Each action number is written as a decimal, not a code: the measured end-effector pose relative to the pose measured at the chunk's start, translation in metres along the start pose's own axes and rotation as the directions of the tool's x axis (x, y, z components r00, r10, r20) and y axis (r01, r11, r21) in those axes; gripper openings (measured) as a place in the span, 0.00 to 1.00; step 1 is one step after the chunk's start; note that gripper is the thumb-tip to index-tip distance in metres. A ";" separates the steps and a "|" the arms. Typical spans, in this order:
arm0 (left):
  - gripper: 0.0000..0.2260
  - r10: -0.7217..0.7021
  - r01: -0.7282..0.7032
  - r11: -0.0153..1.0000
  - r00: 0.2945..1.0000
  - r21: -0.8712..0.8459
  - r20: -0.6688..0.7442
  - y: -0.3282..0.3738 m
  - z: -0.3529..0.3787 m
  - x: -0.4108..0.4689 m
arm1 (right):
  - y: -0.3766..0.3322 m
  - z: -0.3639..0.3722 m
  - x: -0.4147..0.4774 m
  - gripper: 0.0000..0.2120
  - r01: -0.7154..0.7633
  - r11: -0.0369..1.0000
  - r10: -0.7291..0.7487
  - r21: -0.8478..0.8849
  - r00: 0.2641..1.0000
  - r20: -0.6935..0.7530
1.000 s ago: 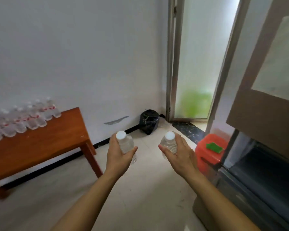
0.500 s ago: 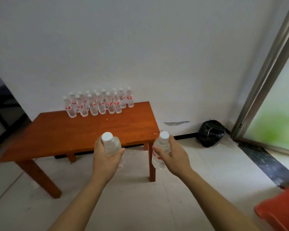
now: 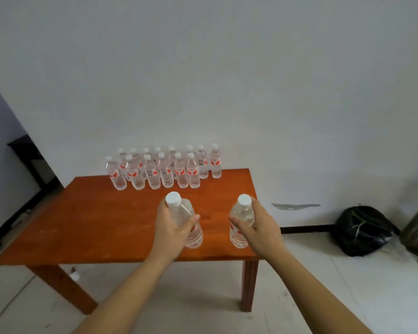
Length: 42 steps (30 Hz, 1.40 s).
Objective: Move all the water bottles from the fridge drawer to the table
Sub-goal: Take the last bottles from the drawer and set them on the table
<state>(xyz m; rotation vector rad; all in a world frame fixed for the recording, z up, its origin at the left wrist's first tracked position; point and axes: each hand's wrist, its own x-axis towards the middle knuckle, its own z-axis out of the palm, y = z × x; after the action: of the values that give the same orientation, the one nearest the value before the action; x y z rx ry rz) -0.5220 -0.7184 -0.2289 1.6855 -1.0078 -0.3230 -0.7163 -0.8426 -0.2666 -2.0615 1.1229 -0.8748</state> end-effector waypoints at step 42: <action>0.20 -0.257 0.099 0.938 0.843 0.332 0.473 -0.218 0.220 0.482 | 0.170 0.146 0.472 0.23 -0.378 0.924 0.380 -0.052 0.901 0.211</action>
<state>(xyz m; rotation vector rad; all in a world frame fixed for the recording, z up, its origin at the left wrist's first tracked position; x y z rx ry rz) -0.2767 -1.2155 -0.3749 2.0288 -1.3376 -0.8138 -0.4831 -1.2995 -0.3642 -1.8037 1.3443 -0.4405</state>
